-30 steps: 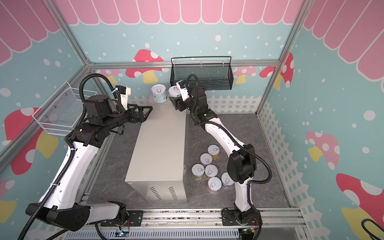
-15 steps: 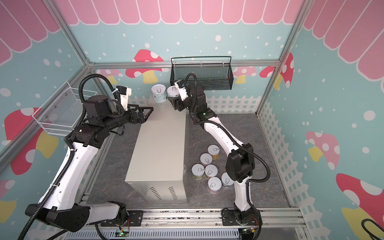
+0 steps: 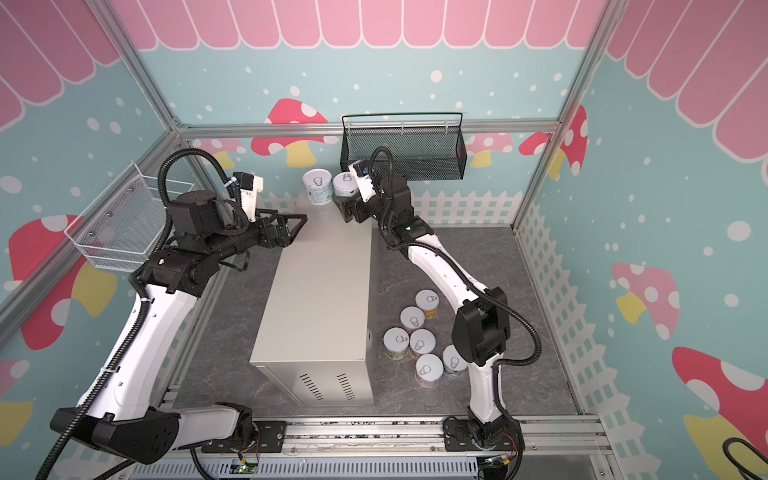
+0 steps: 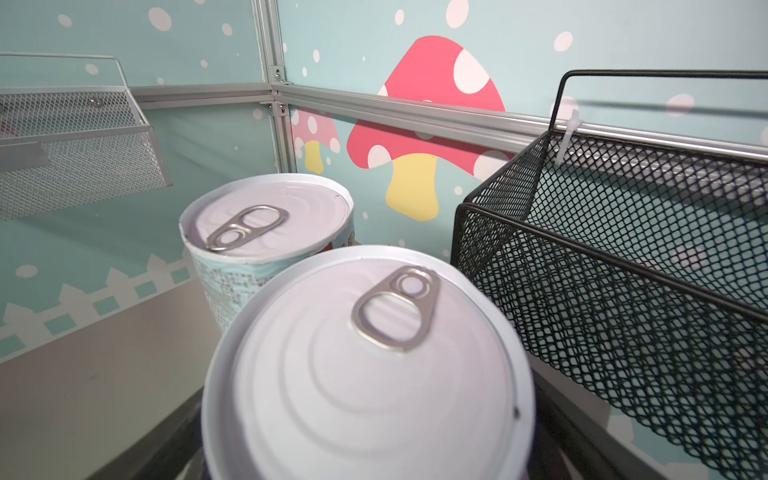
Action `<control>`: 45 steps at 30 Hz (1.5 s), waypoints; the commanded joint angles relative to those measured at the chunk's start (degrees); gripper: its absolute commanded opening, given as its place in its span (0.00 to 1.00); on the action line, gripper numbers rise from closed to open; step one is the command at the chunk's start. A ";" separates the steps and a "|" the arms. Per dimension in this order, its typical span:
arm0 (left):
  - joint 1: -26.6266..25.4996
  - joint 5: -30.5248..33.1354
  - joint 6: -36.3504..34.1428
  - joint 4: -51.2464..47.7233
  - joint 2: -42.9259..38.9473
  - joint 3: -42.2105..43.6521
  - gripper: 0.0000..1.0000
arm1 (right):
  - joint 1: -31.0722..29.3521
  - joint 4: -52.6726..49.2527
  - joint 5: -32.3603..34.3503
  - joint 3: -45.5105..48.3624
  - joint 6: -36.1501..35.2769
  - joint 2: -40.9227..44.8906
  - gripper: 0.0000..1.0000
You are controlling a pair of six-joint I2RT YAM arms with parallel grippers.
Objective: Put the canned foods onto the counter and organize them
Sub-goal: 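Lift the right gripper away from the two cans on the cabinet top, then lower the right gripper onto a white-lidded can on the floor and grasp it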
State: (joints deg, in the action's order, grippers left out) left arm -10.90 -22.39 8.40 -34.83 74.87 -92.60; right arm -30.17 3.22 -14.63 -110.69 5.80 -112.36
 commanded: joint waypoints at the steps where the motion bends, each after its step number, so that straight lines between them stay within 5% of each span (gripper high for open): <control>1: -0.10 -0.89 -0.09 0.51 -1.32 0.16 0.99 | -0.54 -0.68 1.22 3.57 -1.26 6.33 0.99; 8: -7.04 6.78 -4.12 -5.15 -1.18 -2.41 0.99 | -0.48 -2.04 8.66 19.70 -1.01 23.36 0.99; 15: -11.41 9.48 -5.33 -7.40 -3.41 -0.50 0.99 | 0.54 -21.95 23.92 26.82 3.28 37.05 0.99; 21: -14.06 8.23 -5.64 -8.81 -3.91 -0.68 0.99 | 7.06 -32.61 19.61 34.60 10.33 42.52 0.99; 32: -14.59 6.75 -5.41 -8.26 -5.34 0.99 0.99 | 10.93 -26.03 14.19 52.90 14.44 38.30 0.99; 45: -14.68 7.01 -5.67 -7.43 -6.10 2.16 0.99 | 11.02 -18.08 20.17 55.44 20.55 24.08 0.99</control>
State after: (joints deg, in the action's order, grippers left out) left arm -25.28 -14.98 4.23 -42.19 69.84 -91.15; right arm -19.49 -16.97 2.33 -55.70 23.68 -86.94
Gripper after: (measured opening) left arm 0.992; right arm 0.987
